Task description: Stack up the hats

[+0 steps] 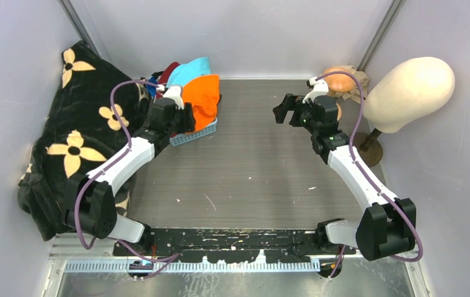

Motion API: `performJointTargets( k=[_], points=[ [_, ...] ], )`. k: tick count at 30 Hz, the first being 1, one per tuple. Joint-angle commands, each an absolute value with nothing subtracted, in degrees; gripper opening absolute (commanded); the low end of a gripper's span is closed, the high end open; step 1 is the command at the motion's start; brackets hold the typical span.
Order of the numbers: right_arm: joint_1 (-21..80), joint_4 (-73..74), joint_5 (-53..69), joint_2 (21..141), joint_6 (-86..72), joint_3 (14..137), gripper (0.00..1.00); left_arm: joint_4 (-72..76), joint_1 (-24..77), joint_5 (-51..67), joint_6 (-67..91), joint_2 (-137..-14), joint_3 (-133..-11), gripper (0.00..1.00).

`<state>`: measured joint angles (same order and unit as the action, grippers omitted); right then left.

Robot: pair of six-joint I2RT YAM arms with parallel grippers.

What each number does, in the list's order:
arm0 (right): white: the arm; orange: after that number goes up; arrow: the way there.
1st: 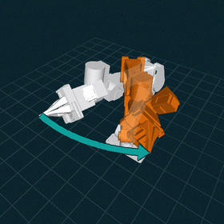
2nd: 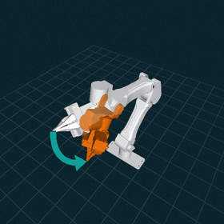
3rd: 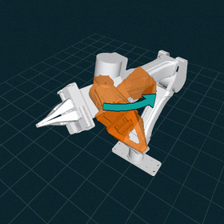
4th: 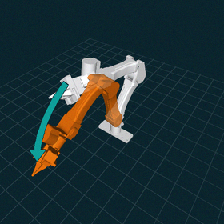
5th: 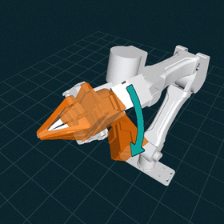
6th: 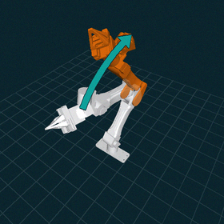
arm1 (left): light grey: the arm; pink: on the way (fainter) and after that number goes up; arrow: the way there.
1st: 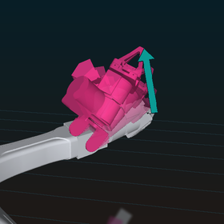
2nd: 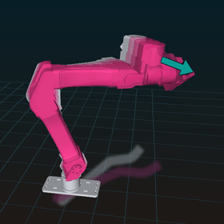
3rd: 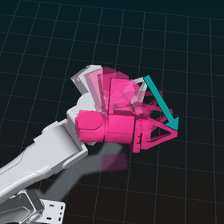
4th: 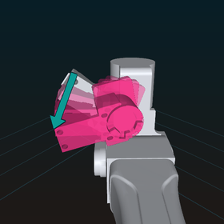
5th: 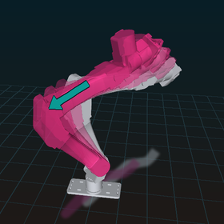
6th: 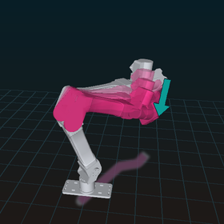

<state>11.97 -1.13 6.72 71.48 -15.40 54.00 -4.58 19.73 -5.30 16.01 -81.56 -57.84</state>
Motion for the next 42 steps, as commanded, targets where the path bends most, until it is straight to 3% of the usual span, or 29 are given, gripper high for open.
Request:
performJointTargets(
  k=[1,12,14,15,16,32,42],
  points=[
    [11.8,-2.4,7.3,68.9,-14.6,55.6,1.0,-0.9,19.6,-6.9,12.7,-81.7,-60.8,0.57],
    [11.8,-3.6,8.5,69.8,-15.2,54.9,1.0,5.1,19.6,-10.3,9.1,-82.3,-59.0,0.54],
    [11.8,-3.9,8.3,69.8,-15.2,54.5,1.0,4.8,19.6,-10.8,8.3,-84.3,-60.3,0.35],
    [11.9,-3.8,8.0,69.8,-15.1,54.0,1.0,4.0,19.7,-11.2,8.0,-85.7,-62.0,0.01],
    [11.8,-3.5,7.7,69.7,-14.9,53.9,1.0,3.6,19.7,-10.6,8.1,-85.5,-62.4,0.0],
    [11.8,-4.7,0.3,71.8,-16.9,51.3,1.0,-6.4,20.5,-0.8,18.4,-67.9,-75.3,0.0],
    [11.8,-13.5,-19.5,81.2,-19.7,49.6,1.0,-4.1,20.5,1.7,23.8,-66.9,-75.7,0.0]
  ],
)
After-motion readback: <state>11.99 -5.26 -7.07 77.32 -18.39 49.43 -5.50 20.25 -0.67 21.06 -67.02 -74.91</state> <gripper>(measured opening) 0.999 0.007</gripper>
